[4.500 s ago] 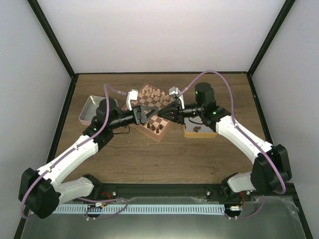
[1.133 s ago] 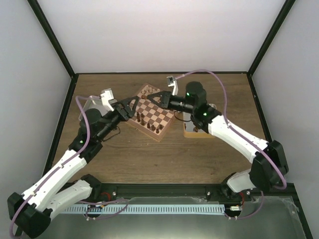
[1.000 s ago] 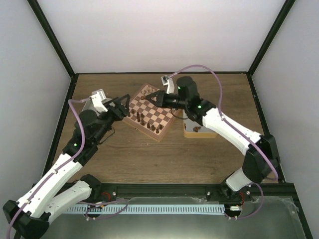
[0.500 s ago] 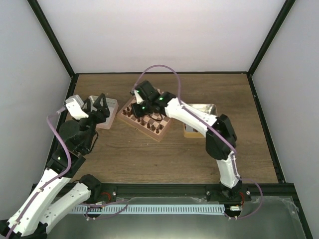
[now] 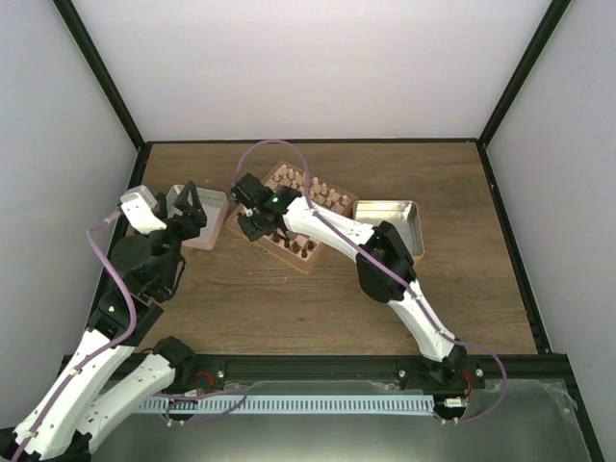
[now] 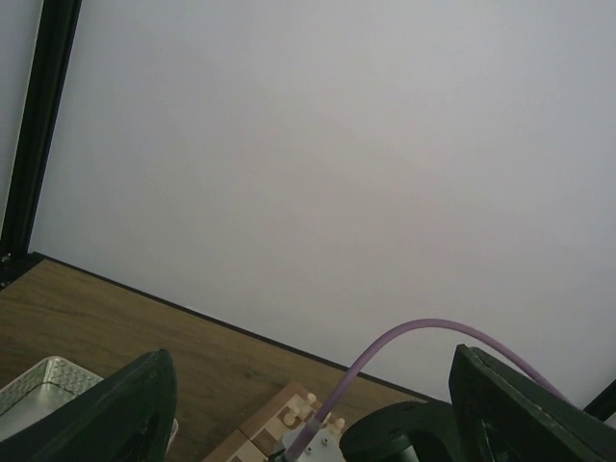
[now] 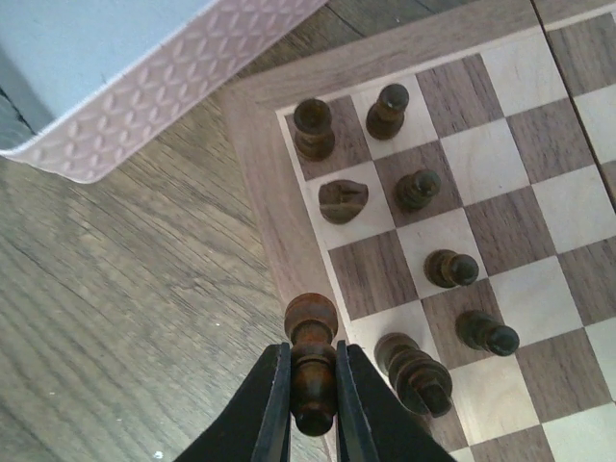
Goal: Set up the chess pieces on the board
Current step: Place the chess piece on the chessboard.
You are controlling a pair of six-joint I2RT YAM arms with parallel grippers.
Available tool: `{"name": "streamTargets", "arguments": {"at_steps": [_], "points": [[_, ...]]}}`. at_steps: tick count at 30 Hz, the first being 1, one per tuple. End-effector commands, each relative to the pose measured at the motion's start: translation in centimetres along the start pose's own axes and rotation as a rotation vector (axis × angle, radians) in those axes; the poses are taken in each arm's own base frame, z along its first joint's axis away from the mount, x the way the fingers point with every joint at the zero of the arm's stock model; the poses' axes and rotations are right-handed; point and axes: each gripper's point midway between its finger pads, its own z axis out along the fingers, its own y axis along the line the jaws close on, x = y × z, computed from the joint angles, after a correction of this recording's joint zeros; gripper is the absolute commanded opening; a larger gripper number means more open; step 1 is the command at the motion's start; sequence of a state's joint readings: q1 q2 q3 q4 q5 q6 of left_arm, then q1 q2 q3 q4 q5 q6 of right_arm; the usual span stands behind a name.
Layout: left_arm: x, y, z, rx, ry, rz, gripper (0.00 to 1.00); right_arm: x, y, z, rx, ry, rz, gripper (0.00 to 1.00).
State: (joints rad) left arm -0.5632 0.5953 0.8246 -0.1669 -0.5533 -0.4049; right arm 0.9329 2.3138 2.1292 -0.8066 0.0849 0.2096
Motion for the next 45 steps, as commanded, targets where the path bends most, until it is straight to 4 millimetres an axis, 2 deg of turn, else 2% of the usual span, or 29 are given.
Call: {"name": "streamTargets", "arguments": {"at_steps": [1, 28, 45], "points": [[0.1, 0.2, 0.1, -0.011, -0.004, 0.019, 0.79, -1.0, -0.1, -0.8, 0.074, -0.032, -0.074, 0.08], [0.9, 0.0, 0.5, -0.006, 0.022, 0.029, 0.80, -0.2, -0.8, 3.1, 0.179, -0.016, -0.150, 0.10], [1.5, 0.1, 0.7, -0.011, 0.038, 0.035, 0.80, -0.7, -0.9, 3.2, 0.192, -0.033, -0.157, 0.19]]}}
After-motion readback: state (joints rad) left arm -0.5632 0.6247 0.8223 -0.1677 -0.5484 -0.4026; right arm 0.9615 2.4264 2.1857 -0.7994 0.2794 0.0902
